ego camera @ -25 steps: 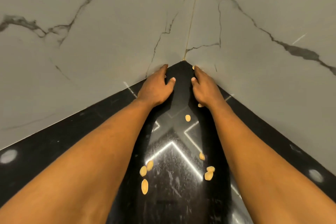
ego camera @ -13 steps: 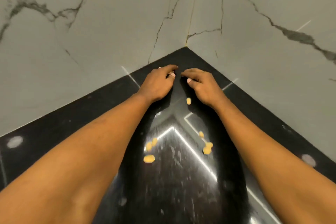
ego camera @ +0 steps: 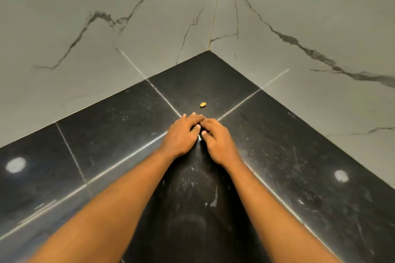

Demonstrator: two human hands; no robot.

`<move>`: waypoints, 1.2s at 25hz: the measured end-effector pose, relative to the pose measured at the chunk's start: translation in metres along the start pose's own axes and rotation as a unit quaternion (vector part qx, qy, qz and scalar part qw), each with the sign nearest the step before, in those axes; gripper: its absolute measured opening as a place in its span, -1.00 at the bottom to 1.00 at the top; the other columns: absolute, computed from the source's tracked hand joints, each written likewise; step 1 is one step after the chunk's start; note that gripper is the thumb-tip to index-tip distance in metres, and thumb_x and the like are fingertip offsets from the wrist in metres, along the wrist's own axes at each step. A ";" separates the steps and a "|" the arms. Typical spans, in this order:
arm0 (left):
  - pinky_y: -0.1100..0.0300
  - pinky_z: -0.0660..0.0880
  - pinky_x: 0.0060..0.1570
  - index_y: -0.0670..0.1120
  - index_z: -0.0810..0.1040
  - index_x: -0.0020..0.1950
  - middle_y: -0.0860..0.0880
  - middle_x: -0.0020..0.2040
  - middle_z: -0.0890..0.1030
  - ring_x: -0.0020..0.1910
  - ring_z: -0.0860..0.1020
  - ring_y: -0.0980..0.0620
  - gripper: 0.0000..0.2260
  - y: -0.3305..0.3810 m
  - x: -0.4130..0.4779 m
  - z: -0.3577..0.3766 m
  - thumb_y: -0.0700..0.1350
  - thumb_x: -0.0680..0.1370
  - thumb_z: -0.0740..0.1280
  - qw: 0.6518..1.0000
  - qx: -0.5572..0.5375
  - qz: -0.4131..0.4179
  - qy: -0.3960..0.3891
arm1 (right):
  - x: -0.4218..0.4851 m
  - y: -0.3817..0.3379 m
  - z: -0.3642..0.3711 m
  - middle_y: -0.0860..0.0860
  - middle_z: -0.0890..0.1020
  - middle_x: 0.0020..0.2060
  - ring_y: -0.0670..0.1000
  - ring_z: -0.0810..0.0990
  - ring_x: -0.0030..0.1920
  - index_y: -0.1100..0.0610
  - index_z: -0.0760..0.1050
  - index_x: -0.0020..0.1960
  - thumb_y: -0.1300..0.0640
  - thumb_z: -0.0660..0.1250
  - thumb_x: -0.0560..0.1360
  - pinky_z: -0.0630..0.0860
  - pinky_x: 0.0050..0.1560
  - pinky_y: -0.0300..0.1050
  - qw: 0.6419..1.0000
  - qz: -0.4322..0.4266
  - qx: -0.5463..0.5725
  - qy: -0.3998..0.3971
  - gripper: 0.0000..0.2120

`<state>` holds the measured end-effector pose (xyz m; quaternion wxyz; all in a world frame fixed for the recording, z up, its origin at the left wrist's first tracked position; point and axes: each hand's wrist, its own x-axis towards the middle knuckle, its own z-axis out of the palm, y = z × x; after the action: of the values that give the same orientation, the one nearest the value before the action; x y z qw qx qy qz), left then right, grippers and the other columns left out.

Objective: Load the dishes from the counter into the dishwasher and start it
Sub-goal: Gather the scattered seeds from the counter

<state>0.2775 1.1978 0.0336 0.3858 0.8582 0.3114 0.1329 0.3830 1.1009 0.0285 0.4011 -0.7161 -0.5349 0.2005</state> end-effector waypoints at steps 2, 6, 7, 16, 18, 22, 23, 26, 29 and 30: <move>0.27 0.03 0.46 -0.09 0.48 0.41 -0.05 0.37 0.53 0.39 0.43 -0.06 -0.60 0.005 -0.028 0.007 -0.29 0.59 0.20 1.000 -0.005 -0.010 0.024 | -0.019 -0.011 0.017 0.03 0.62 0.04 -0.01 0.56 0.09 0.22 0.61 0.08 0.27 0.17 0.45 0.47 0.15 -0.10 1.000 0.001 0.014 0.021 -0.70; 0.10 0.17 0.51 -0.09 0.47 0.42 -0.08 0.37 0.53 0.38 0.46 -0.06 -0.59 0.003 -0.066 0.013 -0.23 0.57 0.21 0.999 -0.043 -0.027 0.020 | -0.047 -0.027 0.027 0.00 0.63 0.04 -0.09 0.58 0.07 0.22 0.64 0.05 0.27 0.19 0.44 0.48 0.14 -0.18 0.998 0.026 0.062 0.015 -0.70; 0.03 0.24 0.48 -0.08 0.47 0.42 -0.07 0.37 0.53 0.37 0.46 -0.05 -0.57 0.003 -0.076 0.011 -0.18 0.54 0.21 0.997 -0.075 -0.028 0.016 | -0.054 -0.032 0.025 0.01 0.63 0.05 -0.09 0.57 0.08 0.23 0.64 0.06 0.25 0.20 0.41 0.46 0.15 -0.21 0.996 0.035 0.081 0.016 -0.69; 0.12 0.26 0.42 -0.09 0.38 0.49 -0.04 0.45 0.43 0.44 0.36 0.01 -0.64 0.006 -0.033 -0.016 -0.13 0.68 0.12 0.979 -0.165 -0.108 0.048 | -0.019 -0.018 -0.019 0.07 0.53 0.31 -0.02 0.44 0.33 0.21 0.48 0.35 0.29 0.16 0.59 0.28 0.24 -0.36 0.970 0.193 0.106 0.106 -0.64; 0.11 0.23 0.46 -0.09 0.35 0.51 -0.03 0.48 0.40 0.47 0.33 0.01 -0.62 0.004 -0.019 -0.019 -0.12 0.69 0.10 0.982 -0.153 -0.107 0.028 | -0.010 -0.019 -0.016 0.09 0.53 0.31 0.04 0.43 0.35 0.21 0.47 0.36 0.30 0.15 0.58 0.29 0.31 -0.18 0.974 0.188 0.084 0.094 -0.63; 0.09 0.20 0.49 -0.12 0.28 0.54 -0.06 0.50 0.36 0.49 0.30 0.02 -0.61 -0.001 0.019 -0.023 -0.16 0.69 0.10 0.984 -0.154 -0.093 -0.001 | 0.029 -0.011 -0.022 0.10 0.41 0.42 0.07 0.30 0.45 0.21 0.37 0.44 0.30 0.13 0.59 0.18 0.48 -0.03 0.981 0.171 0.047 0.074 -0.59; 0.11 0.19 0.50 -0.11 0.26 0.55 -0.06 0.52 0.34 0.50 0.29 0.03 -0.59 -0.002 0.026 -0.022 -0.17 0.69 0.10 0.983 -0.160 -0.088 -0.004 | 0.040 -0.007 -0.023 0.07 0.36 0.46 0.04 0.25 0.49 0.18 0.32 0.47 0.28 0.13 0.60 0.13 0.51 0.00 0.984 0.162 0.036 0.061 -0.57; 0.13 0.12 0.52 -0.10 0.16 0.59 -0.04 0.56 0.25 0.53 0.21 0.06 -0.56 -0.008 0.053 -0.019 -0.16 0.69 0.10 0.980 -0.181 -0.083 -0.026 | 0.072 0.010 -0.019 0.04 0.35 0.46 0.02 0.21 0.50 0.15 0.33 0.47 0.22 0.13 0.63 0.04 0.53 0.01 0.993 0.114 -0.042 0.000 -0.59; 0.08 0.14 0.52 -0.10 0.28 0.55 -0.07 0.51 0.34 0.52 0.26 0.01 -0.60 -0.008 0.065 -0.018 -0.12 0.70 0.10 0.987 -0.136 -0.075 -0.030 | 0.076 0.014 -0.022 0.00 0.44 0.41 0.03 0.25 0.48 0.14 0.46 0.38 0.28 0.15 0.59 -0.06 0.53 0.02 0.995 0.055 -0.071 -0.038 -0.62; 0.02 0.17 0.51 -0.10 0.34 0.52 -0.08 0.49 0.39 0.51 0.28 0.00 -0.62 -0.007 0.064 -0.018 -0.11 0.69 0.10 0.988 -0.132 -0.073 -0.022 | 0.072 0.013 -0.024 -0.01 0.46 0.39 0.03 0.30 0.46 0.14 0.50 0.35 0.32 0.16 0.57 -0.05 0.53 0.01 0.996 0.047 -0.058 -0.038 -0.62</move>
<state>0.3156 1.2527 0.0392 0.5111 0.7773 0.3447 0.1254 0.4335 1.1578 0.0428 0.3282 -0.7544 -0.5262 0.2149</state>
